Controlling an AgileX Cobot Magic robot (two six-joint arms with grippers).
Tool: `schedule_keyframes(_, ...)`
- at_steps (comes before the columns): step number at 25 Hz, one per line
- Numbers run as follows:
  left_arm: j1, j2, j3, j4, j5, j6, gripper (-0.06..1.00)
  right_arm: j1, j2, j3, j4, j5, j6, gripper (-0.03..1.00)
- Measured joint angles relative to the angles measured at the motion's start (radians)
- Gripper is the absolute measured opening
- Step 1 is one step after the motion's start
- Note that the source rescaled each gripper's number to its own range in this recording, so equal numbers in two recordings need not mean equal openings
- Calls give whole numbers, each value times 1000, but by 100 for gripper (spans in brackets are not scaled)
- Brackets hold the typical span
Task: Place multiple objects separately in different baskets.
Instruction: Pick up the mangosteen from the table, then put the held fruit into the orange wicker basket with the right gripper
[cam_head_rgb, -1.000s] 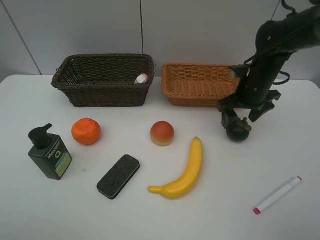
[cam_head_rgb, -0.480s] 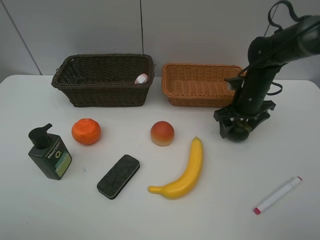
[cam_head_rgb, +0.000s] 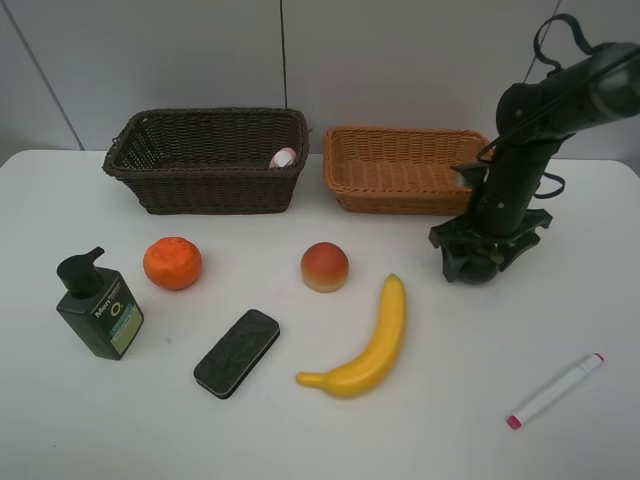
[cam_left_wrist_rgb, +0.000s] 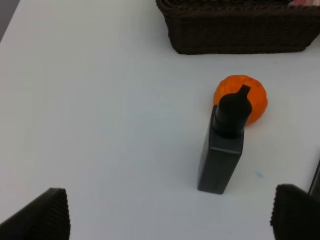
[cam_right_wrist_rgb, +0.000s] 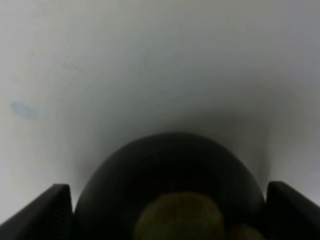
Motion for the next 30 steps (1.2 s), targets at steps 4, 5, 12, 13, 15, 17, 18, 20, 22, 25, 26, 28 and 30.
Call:
schedule_keyframes(4, 0, 0, 0, 0, 0, 0, 99, 0, 0, 0, 0, 0, 1, 75)
schedule_keyframes(5, 0, 0, 0, 0, 0, 0, 99, 0, 0, 0, 0, 0, 1, 75)
schedule_keyframes(12, 0, 0, 0, 0, 0, 0, 99, 0, -9, 0, 1, 17, 1, 75)
schedule_keyframes(13, 0, 0, 0, 0, 0, 0, 99, 0, -22, 1, 2, 22, 6, 75)
schedule_keyframes(15, 0, 0, 0, 0, 0, 0, 99, 0, -68, 1, 2, 36, 30, 75)
schedule_keyframes(17, 0, 0, 0, 0, 0, 0, 99, 0, -147, -1, 2, 38, 55, 75)
schedule_keyframes(18, 0, 0, 0, 0, 0, 0, 99, 0, -182, -6, 2, 43, 64, 75)
schedule_keyframes(20, 0, 0, 0, 0, 0, 0, 99, 0, -258, -38, 2, 46, 71, 75)
schedule_keyframes(22, 0, 0, 0, 0, 0, 0, 99, 0, -308, -85, 0, 46, 75, 75)
schedule_keyframes(25, 0, 0, 0, 0, 0, 0, 99, 0, -330, -170, -23, 31, 79, 75)
schedule_keyframes(26, 0, 0, 0, 0, 0, 0, 99, 0, -327, -188, -36, 8, 79, 75)
schedule_keyframes(28, 0, 0, 0, 0, 0, 0, 99, 0, -304, -221, -54, -50, 79, 75)
schedule_keyframes(30, 0, 0, 0, 0, 0, 0, 99, 0, -266, -250, -61, -112, 81, 75)
